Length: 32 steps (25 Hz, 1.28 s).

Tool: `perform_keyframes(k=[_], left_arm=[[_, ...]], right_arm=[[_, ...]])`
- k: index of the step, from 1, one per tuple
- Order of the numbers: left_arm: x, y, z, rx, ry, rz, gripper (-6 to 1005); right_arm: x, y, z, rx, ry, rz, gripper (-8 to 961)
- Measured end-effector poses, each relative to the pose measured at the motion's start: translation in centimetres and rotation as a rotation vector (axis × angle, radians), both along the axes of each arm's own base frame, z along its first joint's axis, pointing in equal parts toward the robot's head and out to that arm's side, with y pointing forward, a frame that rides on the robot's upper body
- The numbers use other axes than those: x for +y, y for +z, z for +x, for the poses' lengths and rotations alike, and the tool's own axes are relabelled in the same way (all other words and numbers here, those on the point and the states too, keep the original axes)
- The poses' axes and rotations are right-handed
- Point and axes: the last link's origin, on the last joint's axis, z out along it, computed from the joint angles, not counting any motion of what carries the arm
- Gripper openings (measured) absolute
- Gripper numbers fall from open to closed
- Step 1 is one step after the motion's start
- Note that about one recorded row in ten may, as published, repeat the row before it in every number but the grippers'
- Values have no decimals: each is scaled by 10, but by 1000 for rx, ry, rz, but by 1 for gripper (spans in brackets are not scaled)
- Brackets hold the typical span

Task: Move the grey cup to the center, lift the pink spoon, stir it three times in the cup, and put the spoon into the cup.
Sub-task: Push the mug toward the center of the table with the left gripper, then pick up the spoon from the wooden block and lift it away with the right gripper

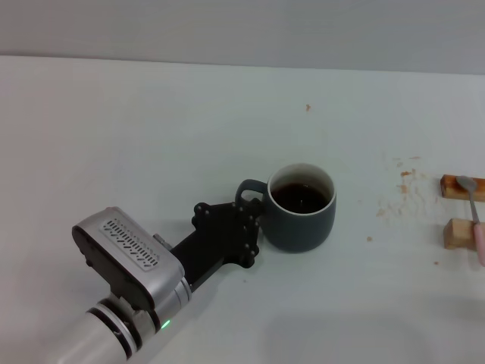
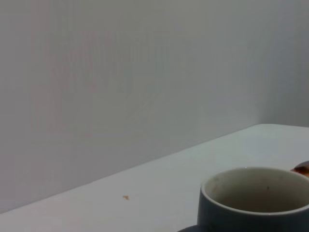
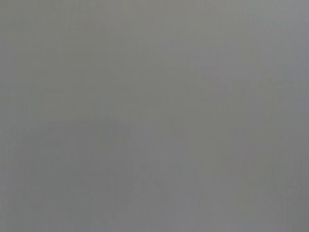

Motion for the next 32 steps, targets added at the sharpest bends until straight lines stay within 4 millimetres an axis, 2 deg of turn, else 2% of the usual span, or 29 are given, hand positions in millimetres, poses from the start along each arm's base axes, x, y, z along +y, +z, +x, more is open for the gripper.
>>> perform_keyframes(k=[3,9,16,20,25,32], left_arm=[[2,6,-6,7,15,39,-2],[4,29,-34,34,99,174,-2],[0,49,-59,56,169,278,-2],[2,50,-63,70,171,282,-2],[1,49,-62,69,171,280,-2],[1,48,-61,68,170,277,-2]], right_arm=[[0,0,0,-1,-1,0,770],[-9,-3,3,23,-51,12,769],[-21,-19,2,77,-105,-47,769],[-14,-26,2,93,-113,-87,770],[5,-31,9,109,-158,-122,770],[17,-37,7,112,-141,-165,770]])
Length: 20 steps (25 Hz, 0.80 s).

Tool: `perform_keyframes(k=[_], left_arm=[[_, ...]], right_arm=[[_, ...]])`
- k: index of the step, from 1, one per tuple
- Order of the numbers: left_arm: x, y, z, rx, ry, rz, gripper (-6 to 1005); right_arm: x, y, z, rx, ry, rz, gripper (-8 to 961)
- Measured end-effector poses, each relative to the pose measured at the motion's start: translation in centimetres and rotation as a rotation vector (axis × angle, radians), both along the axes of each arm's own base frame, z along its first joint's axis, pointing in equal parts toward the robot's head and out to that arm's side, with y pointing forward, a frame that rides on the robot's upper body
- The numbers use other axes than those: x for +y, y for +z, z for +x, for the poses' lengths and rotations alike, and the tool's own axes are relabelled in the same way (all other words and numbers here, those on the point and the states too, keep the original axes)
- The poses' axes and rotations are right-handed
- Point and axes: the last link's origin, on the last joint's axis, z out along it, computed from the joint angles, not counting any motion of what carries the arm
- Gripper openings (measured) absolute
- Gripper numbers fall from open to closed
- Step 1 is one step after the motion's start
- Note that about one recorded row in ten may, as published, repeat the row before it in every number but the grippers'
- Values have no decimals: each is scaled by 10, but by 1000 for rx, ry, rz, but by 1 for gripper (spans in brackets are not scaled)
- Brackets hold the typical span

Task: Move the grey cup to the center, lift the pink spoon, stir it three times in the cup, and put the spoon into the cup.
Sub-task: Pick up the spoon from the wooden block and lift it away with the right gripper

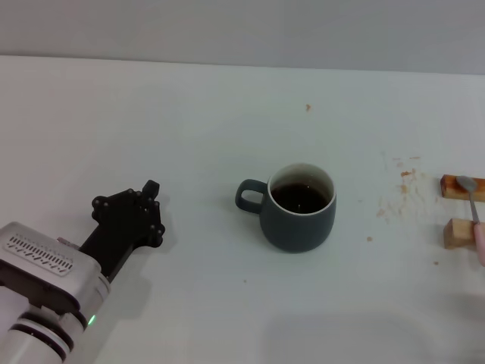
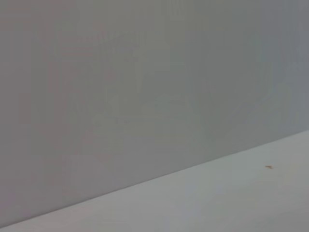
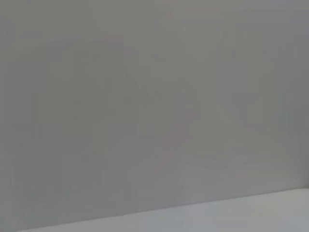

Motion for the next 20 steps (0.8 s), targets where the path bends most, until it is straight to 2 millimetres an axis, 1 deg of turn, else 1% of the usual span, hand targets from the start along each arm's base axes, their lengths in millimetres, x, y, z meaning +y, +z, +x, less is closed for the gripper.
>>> perform_keyframes(k=[3,8,20], left_arm=[[0,-1,1,-1,-3,-4,-2],[2,-2,3,0,-6,-7,-2],[3,-2,3,3,-11,-12,-2]], right_arm=[[1,-6,-5,8,24,-27,770],[1,-9,-9,16,34,-42,769],[6,-16,-11,23,38,-82,769]])
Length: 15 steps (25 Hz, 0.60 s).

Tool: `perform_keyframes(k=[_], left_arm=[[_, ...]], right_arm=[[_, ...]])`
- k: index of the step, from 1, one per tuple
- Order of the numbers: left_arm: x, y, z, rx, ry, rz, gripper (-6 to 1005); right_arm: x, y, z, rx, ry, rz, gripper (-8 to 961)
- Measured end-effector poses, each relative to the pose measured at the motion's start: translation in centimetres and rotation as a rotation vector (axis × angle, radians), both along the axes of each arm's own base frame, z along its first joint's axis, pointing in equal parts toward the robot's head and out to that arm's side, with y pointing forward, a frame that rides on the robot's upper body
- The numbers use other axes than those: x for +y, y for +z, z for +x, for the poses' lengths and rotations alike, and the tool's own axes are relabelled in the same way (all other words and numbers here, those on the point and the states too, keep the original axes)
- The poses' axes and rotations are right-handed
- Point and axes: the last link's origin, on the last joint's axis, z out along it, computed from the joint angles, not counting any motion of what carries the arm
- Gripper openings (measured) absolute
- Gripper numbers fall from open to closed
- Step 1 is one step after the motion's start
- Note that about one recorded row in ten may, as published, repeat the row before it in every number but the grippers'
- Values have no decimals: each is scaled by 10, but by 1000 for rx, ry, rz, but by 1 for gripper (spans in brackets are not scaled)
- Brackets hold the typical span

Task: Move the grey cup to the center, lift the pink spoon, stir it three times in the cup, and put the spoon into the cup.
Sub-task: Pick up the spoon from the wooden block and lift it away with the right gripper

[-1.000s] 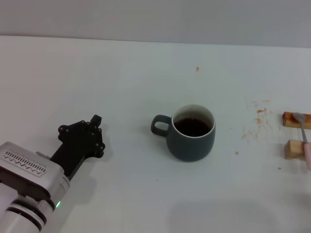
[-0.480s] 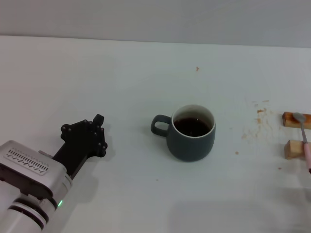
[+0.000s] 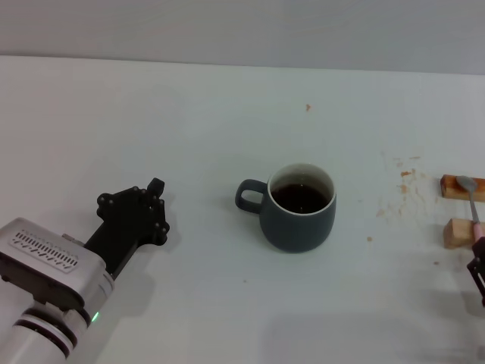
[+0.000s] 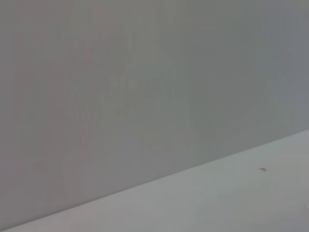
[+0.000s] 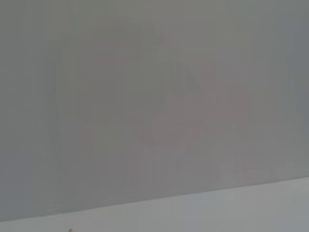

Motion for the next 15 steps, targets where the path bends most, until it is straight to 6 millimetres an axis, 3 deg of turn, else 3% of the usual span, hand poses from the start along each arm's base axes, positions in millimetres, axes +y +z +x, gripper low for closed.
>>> perform_keyframes(k=[15], left_arm=[[0,0,0,-1,1,-1,-2]], right_arm=[[4,-5,3,6,-17,-34,770]])
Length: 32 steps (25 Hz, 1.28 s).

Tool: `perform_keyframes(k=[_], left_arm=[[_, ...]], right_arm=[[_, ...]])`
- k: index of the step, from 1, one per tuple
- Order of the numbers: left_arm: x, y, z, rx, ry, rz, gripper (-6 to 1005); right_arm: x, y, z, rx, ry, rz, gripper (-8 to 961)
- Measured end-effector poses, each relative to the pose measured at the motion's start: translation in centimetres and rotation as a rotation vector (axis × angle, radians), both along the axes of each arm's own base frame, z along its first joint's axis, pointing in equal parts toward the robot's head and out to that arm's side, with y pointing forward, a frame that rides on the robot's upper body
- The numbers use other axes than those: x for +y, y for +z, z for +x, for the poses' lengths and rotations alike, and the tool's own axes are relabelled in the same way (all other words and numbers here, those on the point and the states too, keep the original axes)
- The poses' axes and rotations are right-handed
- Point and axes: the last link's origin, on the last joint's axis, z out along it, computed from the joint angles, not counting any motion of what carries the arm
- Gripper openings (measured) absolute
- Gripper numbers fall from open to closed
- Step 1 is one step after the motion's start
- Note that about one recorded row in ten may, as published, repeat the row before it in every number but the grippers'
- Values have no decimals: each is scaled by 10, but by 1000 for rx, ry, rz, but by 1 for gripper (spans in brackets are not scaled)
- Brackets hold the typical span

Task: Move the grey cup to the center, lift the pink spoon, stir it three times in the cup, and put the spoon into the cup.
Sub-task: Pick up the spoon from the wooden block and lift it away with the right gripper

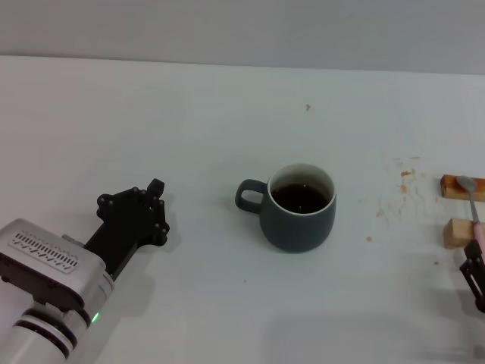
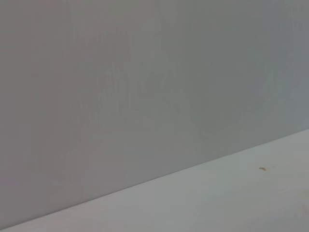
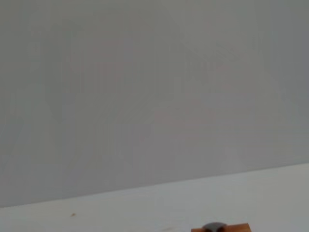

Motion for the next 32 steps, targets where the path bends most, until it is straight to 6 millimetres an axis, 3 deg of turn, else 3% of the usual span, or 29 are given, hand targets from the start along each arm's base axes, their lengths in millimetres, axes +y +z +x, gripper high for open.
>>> perform_keyframes(k=[32], left_arm=[[-1,0,0,-2,1,-3,-2]], right_arm=[[2,-2,4,12,-22,-18,765]])
